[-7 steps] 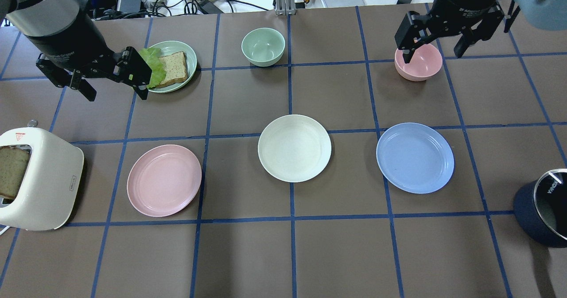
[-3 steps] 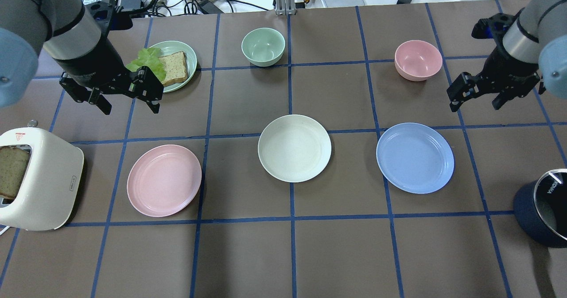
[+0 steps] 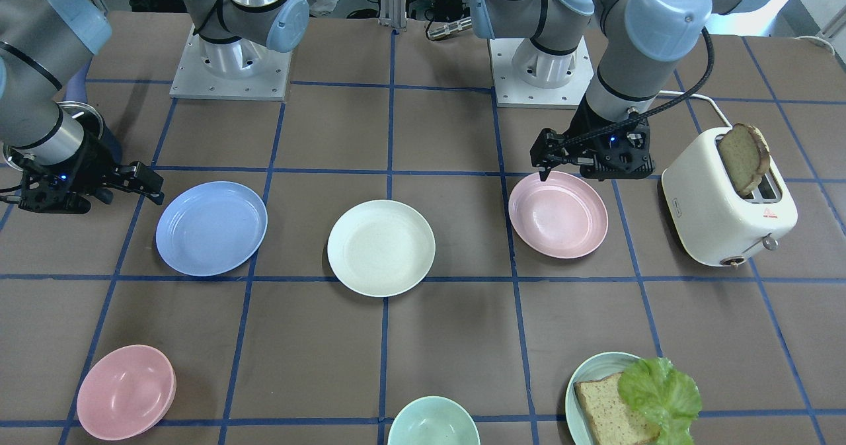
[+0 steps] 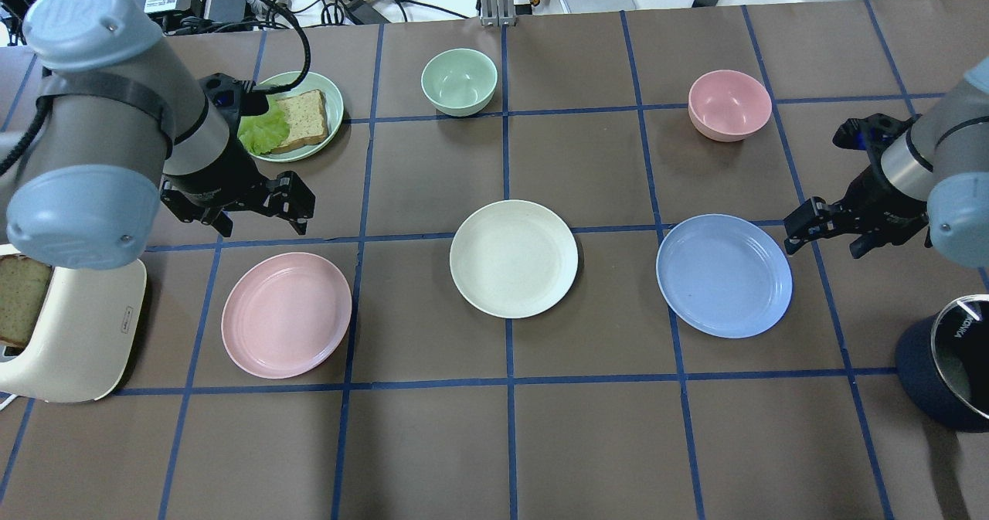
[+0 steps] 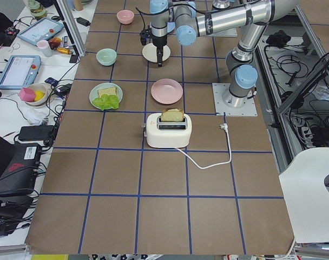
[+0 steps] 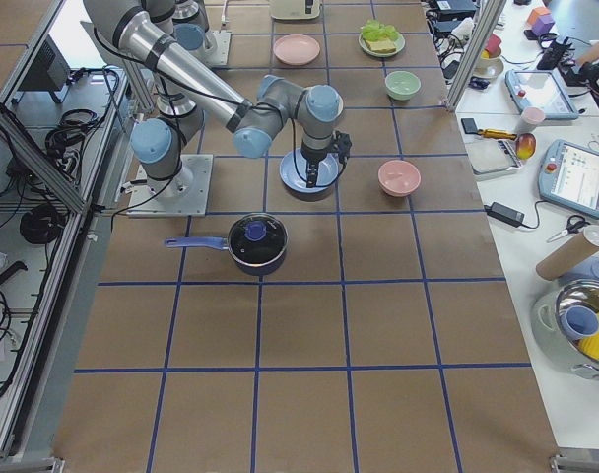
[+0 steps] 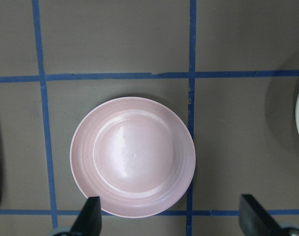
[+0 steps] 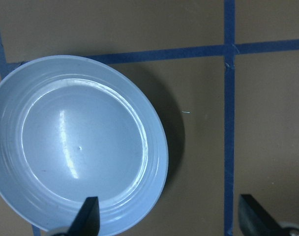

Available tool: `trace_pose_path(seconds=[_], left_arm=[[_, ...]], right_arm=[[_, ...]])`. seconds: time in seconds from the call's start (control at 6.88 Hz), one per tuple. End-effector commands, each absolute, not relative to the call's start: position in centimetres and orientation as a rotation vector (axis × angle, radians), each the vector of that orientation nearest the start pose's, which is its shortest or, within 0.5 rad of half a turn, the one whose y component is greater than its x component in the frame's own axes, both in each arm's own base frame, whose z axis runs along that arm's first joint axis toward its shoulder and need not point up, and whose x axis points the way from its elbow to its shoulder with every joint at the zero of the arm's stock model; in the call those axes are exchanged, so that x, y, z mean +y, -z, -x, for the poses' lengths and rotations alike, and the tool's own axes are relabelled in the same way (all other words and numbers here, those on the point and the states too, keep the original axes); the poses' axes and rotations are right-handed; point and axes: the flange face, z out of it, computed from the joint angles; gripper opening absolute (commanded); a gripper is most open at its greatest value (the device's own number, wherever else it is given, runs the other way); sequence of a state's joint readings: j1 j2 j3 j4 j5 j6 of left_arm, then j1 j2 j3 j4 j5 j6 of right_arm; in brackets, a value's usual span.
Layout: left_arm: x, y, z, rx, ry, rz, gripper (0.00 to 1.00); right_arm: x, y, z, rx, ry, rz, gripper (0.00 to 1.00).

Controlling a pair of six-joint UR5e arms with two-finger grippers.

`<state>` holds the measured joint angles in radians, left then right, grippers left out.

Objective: Stack three plates with pink and blue
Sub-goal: 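Lower the left gripper to the pink plate while the right lowers to the blue plate, then grasp the pink plate rim with the left gripper while the right grasps the blue plate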

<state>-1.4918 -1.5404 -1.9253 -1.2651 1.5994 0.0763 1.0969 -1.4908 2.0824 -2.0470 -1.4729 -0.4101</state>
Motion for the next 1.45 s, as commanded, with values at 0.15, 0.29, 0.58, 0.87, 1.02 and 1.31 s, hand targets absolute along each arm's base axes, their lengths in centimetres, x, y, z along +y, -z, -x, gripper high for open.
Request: trace_pose_path(seconds=[0.15,0.29,0.58,0.87,1.02,1.31], left_arm=[[-45.4,-31.7,9.9,3.119,-0.078,0.106,0.97],[-45.3,-31.0,10.4,3.112,-0.1,0.182,0.97],[-44.6,-29.1,11.3,3.091,-0.138,0.338,0.94],[-43.7,-26.0,11.3,3.087,-0.142,0.352,0.9],[-43.8,-24.4,11.3,3.096,-0.101,0.35,0.9],[-43.8,-23.0,13.3,3.103,-0.107,0.259,0.85]], right_arm=[[-44.0,-19.8,7.1,2.961,-0.05,-0.103,1.0],[-44.2,-19.8,7.2,2.976,-0.002,-0.095,1.0],[-44.9,-18.3,7.6,2.982,0.001,-0.07,1.0],[-45.0,-17.5,7.6,2.959,-0.017,-0.081,0.53],[-45.0,-17.6,7.5,2.96,-0.013,-0.074,0.29],[-45.2,-18.2,7.7,2.967,0.003,-0.064,0.08]])
